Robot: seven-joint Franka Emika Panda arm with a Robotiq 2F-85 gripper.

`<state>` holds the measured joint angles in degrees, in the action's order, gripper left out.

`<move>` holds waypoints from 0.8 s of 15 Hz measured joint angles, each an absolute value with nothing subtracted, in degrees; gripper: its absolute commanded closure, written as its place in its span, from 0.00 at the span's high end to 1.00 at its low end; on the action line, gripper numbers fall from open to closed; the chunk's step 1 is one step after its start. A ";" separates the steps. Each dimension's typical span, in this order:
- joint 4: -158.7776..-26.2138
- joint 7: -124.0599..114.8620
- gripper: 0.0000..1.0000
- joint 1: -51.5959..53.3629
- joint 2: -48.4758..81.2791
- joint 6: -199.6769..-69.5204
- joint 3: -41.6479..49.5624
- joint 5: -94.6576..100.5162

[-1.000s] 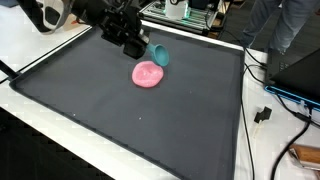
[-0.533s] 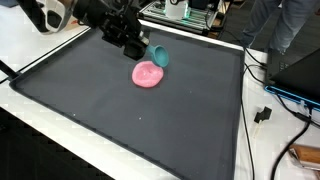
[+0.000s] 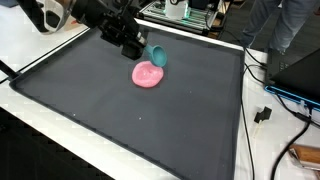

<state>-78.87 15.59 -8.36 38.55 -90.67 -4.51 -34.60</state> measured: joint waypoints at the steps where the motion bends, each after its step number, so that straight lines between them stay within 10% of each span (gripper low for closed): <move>1: -78.80 15.06 0.25 -8.31 38.51 -90.67 -4.42 -34.40; 12: -78.43 7.94 0.25 -6.49 35.80 -92.87 -3.43 -25.67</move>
